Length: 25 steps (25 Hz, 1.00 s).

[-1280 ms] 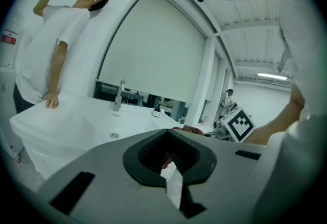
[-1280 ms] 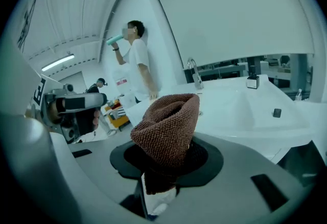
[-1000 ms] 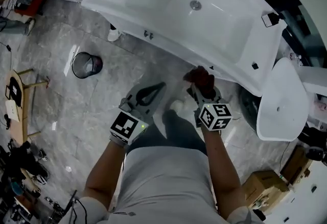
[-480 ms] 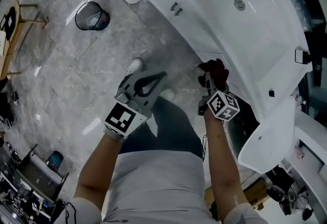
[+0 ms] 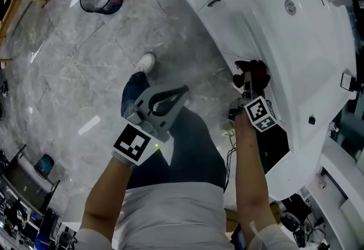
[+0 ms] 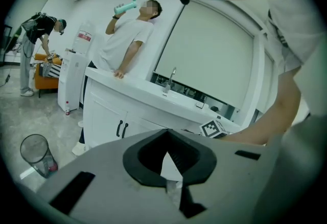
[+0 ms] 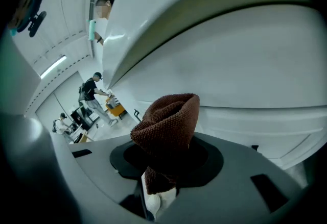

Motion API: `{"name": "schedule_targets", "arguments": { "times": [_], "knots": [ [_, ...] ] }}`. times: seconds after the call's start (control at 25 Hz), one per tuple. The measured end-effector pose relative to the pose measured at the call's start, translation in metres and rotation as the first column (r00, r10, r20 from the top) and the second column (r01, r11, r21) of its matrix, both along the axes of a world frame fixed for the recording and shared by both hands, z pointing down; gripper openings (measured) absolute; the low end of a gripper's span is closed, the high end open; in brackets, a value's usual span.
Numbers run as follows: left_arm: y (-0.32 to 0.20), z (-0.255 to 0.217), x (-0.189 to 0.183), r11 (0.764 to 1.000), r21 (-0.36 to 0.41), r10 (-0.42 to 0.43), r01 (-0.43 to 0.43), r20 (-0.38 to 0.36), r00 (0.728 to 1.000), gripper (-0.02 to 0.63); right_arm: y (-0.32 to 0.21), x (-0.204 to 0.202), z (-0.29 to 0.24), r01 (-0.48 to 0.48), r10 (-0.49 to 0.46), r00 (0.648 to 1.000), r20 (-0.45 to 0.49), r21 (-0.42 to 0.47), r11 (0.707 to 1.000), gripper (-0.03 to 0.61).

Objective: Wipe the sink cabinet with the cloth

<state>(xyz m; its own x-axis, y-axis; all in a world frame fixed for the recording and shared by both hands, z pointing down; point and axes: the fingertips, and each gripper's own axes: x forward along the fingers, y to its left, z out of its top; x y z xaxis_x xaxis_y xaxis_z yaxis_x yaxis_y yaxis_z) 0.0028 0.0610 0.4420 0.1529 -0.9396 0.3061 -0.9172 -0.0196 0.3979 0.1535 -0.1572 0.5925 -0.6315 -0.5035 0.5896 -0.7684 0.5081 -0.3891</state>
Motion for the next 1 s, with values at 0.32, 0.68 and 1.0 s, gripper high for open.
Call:
{"name": "schedule_targets", "arguments": {
  "times": [0.32,0.68,1.0],
  "knots": [
    [0.005,0.046,0.009,1.000,-0.025,-0.006,0.006,-0.011,1.000,0.011,-0.028,0.003,0.020,-0.061,0.062,0.996,0.060,-0.021,0.998,0.138],
    [0.009,0.083,0.026,0.998,-0.052,0.029,-0.029,-0.004,1.000,0.009,-0.034,-0.003,0.061,-0.063,0.069,0.993,0.097,-0.065,0.996,0.130],
    [0.013,0.095,0.026,0.997,-0.076,0.020,-0.020,0.003,1.000,0.009,-0.034,-0.010,0.109,-0.040,0.047,0.995,0.087,-0.080,0.996,0.129]
  ]
}}
